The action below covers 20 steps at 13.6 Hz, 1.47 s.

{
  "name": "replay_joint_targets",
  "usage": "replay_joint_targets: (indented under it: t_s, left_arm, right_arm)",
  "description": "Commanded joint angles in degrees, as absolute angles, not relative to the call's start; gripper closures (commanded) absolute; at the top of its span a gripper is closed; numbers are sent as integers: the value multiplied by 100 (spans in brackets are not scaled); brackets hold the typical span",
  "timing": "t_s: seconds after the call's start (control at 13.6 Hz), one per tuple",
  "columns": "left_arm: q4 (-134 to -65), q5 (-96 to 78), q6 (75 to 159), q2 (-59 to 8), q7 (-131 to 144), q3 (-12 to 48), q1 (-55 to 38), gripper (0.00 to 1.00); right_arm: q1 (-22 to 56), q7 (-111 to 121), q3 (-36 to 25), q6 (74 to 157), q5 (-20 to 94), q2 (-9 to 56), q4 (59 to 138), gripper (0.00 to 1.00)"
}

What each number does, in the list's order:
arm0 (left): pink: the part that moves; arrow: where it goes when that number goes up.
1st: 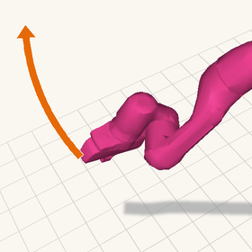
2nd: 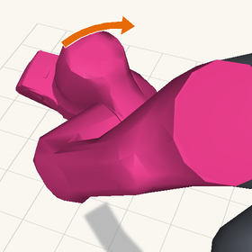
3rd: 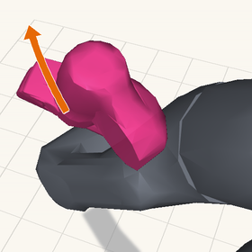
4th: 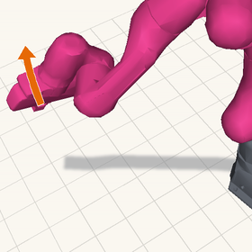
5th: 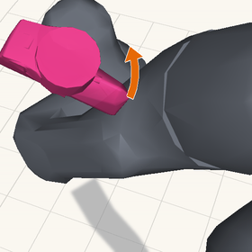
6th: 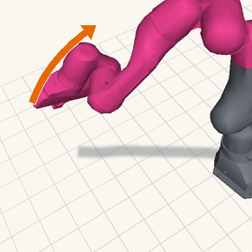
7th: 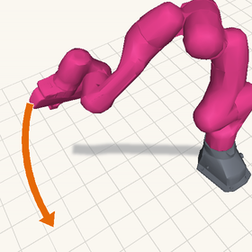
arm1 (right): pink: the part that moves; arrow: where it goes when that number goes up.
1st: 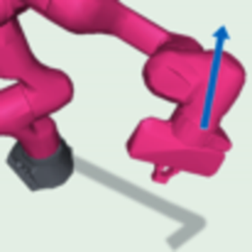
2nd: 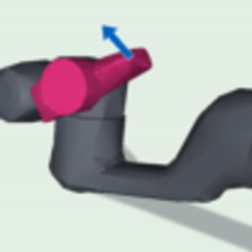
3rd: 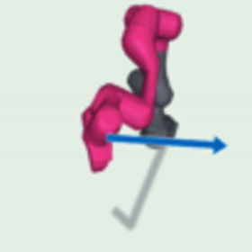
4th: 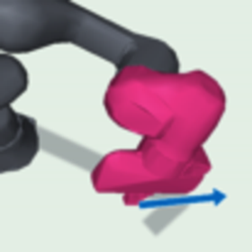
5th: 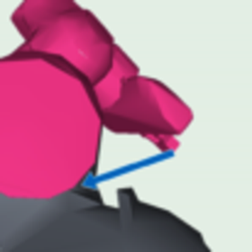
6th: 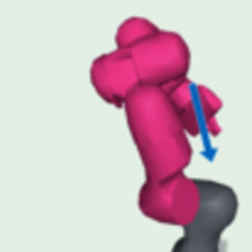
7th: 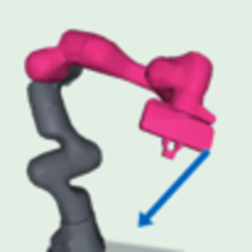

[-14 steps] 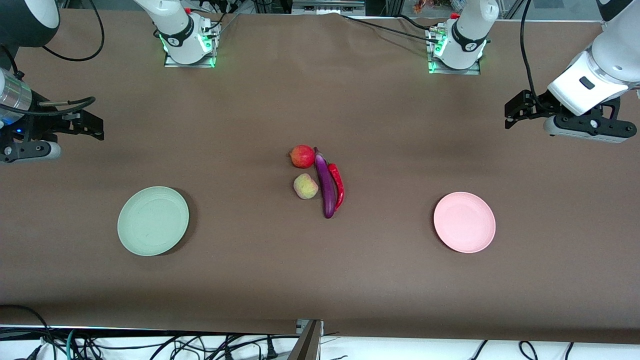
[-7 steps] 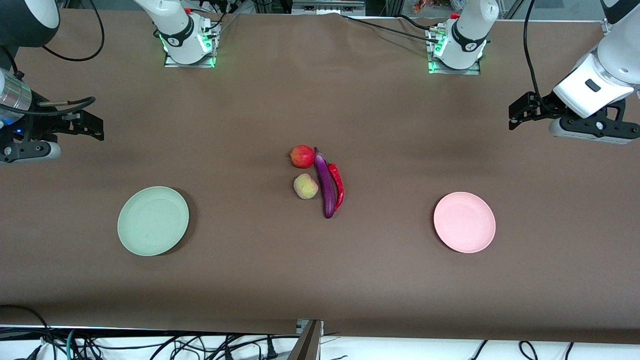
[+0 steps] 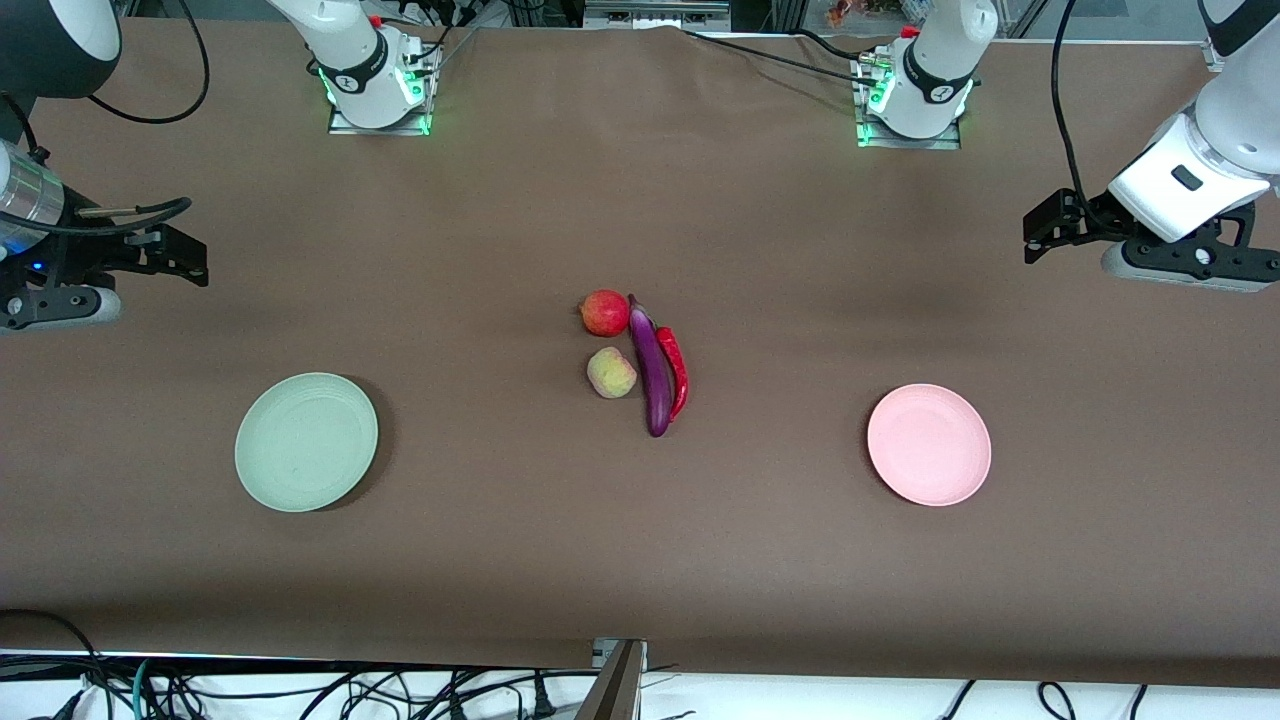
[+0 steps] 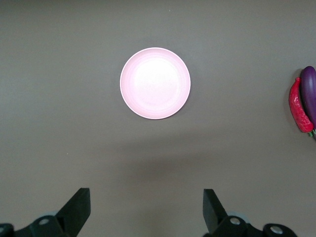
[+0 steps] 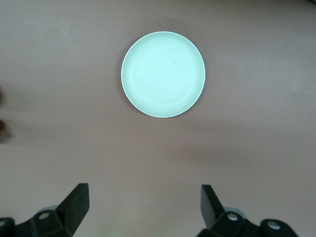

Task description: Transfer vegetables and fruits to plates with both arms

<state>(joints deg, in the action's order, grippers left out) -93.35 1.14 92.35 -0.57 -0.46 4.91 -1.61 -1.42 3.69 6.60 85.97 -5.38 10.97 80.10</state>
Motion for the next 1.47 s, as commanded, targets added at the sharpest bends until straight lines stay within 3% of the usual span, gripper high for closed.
replay_joint_targets:
  t_s: [0.0,0.88,1.1,1.4]
  left_arm:
    - [-9378,281,9264,-9,-88,518,-167,0]
    - [-9378,273,9264,0,-88,527,-167,0]
    - [-9378,281,9272,0,-88,536,-167,0]
    - [-9378,569,9499,-44,-105,536,-167,0]
  right_arm:
    - [-185,439,659,8631,-440,1072,8033,0]
    - [-246,448,668,8745,-176,1388,8042,0]
    - [-194,370,694,8754,25,1643,8042,0]
    - [508,-1147,703,9472,720,2397,8042,0]
